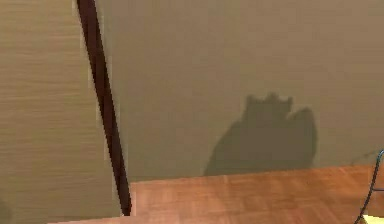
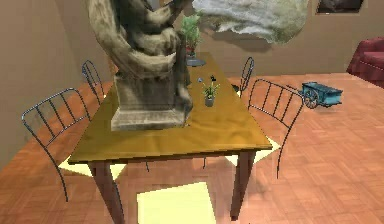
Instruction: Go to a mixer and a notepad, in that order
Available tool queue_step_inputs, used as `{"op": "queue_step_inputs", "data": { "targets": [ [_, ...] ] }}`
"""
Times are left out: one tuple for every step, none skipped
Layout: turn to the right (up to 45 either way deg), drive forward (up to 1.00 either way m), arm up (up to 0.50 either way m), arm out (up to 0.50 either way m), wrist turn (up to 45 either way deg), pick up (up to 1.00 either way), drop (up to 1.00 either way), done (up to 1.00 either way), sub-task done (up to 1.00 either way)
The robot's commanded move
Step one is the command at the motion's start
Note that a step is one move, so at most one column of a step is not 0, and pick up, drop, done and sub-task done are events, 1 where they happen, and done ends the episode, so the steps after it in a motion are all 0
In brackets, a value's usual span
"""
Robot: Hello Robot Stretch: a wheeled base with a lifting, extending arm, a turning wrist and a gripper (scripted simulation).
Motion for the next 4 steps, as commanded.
{"op": "queue_step_inputs", "data": {
  "targets": [
    [3.0, 0.0, 0.0, 0.0, 0.0, 0.0, 0.0, 0.0, 0.0],
    [0.0, 0.2, 0.0, 0.0, 0.0, 0.0, 0.0, 0.0, 0.0],
    [30.0, 0.0, 0.0, 0.0, 0.0, 0.0, 0.0, 0.0, 0.0],
    [0.0, 0.2, 0.0, 0.0, 0.0, 0.0, 0.0, 0.0, 0.0]
  ]
}}
